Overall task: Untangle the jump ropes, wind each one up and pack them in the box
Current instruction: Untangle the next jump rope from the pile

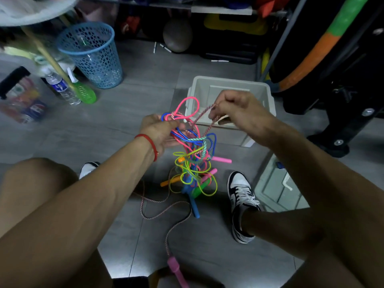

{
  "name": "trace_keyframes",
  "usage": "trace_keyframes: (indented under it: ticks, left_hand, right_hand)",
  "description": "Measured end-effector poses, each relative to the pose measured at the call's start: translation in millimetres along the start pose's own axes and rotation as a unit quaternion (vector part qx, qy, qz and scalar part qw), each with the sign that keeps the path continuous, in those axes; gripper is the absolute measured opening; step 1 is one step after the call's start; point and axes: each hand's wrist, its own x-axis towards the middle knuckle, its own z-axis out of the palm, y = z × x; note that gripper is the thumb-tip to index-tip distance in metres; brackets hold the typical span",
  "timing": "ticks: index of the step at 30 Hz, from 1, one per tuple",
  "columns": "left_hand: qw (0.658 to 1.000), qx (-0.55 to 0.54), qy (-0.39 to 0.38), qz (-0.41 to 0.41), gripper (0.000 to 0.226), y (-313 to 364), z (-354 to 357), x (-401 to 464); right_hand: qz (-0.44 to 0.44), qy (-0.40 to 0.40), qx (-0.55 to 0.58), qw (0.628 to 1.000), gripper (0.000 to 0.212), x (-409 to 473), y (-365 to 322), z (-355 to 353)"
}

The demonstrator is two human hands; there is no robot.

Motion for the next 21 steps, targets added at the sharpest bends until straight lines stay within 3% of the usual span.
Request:
trace_keyframes:
  ticks: [3, 7, 8, 11, 13, 14, 16, 18, 21]
  left_hand:
    - [1.000, 0.003, -0.026, -0.015, 0.010, 4, -2, 9]
    - [0.997, 0.060, -0.039, 0.037, 0.020, 8, 13, 10]
    - [0.995, 0.075, -0.045, 0.045, 0.023, 8, 16, 9]
    - [0.991, 0.102, -0.066, 0.056, 0.024, 3, 20, 7]
    - [0.988, 0.124, -0.069, 0.065, 0.025, -1, 21, 4]
    - [0.986, 0.135, -0.069, 0.070, 0.027, -2, 22, 3]
    - [0.984, 0.149, -0.066, 0.079, 0.028, -4, 25, 1]
    - [0.980, 0.165, -0.067, 0.094, 0.028, -5, 27, 1]
    - [0.973, 0.190, -0.077, 0.106, 0.027, -11, 25, 1]
  right_hand:
    - [0.016, -0.027, 0.110, 0.993, 0.009, -2, -5, -7]
    - [0.035, -0.076, -0.071, 0.994, 0.025, -5, -6, -11]
    - [0.034, -0.082, -0.064, 0.994, 0.028, -6, -7, -12]
    - [0.011, -0.127, 0.056, 0.990, 0.016, -8, -17, -18]
    - [0.051, -0.133, 0.138, 0.980, 0.014, -5, -21, -20]
    - [0.076, -0.120, 0.132, 0.981, 0.019, -4, -21, -20]
    - [0.081, -0.109, -0.032, 0.990, 0.033, -5, -16, -20]
    - [0.053, -0.123, -0.156, 0.979, 0.029, -10, -14, -16]
    - [0.032, -0.085, -0.091, 0.992, 0.024, -12, -14, -14]
